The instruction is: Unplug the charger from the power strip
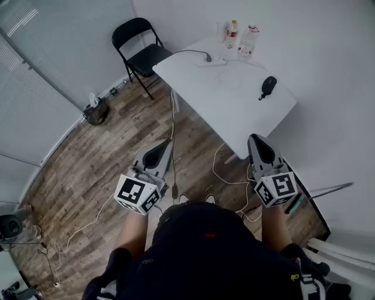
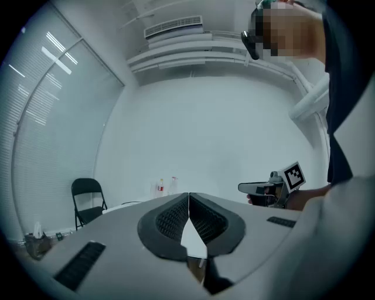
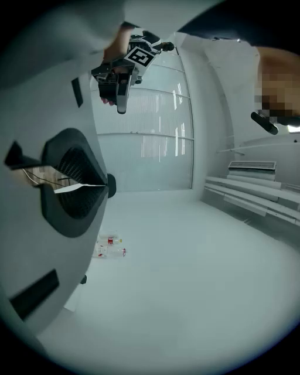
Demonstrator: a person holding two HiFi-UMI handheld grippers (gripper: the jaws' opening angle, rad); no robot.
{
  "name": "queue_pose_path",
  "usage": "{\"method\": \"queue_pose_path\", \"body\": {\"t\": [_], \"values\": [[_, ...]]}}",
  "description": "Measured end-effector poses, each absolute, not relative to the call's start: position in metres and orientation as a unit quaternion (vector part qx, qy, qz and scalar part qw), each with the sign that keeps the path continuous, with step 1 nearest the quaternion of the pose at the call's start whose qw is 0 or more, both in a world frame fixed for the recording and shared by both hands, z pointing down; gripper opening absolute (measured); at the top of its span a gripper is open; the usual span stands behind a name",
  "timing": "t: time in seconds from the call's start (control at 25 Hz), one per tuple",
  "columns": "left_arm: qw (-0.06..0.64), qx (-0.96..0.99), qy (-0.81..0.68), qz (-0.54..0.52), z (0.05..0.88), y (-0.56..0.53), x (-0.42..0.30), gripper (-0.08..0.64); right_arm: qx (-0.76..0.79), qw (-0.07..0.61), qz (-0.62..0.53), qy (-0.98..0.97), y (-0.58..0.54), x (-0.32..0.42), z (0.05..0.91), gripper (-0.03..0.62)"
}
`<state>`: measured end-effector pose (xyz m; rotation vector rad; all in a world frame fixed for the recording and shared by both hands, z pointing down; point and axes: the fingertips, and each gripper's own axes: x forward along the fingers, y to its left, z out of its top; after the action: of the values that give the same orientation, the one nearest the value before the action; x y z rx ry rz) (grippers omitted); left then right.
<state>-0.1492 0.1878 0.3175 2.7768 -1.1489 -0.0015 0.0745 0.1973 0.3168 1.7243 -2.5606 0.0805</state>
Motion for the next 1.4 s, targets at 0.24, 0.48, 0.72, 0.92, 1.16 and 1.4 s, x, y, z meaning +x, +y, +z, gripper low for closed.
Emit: {"method": "queue_pose_path", "body": {"t": [0.24, 0.48, 0.72, 0.92, 1.16, 1.4], "values": [[0.067, 0.922, -0.381, 0.002, 0.317, 0.186, -0.149, 0.023, 0.556, 0.029, 0.026, -0.83, 0.194, 0.072, 0.318, 0.026], [0.067, 0.922, -0.382, 0.002, 0.319, 0.188, -0.151, 0.023, 0.55, 0.034, 0.024, -0.834, 0.195, 0.066, 0.321, 0.026], [0.071, 0.921, -0.383, 0.005, 0.319, 0.191, -0.151, 0.023, 0.539, 0.025, 0.029, -0.841, 0.199, 0.061, 0.32, 0.028], [0.07, 0.92, -0.386, 0.006, 0.32, 0.196, -0.148, 0.023, 0.535, 0.02, 0.036, -0.844, 0.201, 0.063, 0.322, 0.028], [0.069, 0.916, -0.396, 0.005, 0.319, 0.202, -0.142, 0.023, 0.524, 0.022, 0.038, -0.851, 0.205, 0.068, 0.324, 0.028], [0.067, 0.911, -0.408, 0.003, 0.318, 0.212, -0.128, 0.023, 0.51, 0.019, 0.041, -0.859, 0.21, 0.083, 0.326, 0.028]]}}
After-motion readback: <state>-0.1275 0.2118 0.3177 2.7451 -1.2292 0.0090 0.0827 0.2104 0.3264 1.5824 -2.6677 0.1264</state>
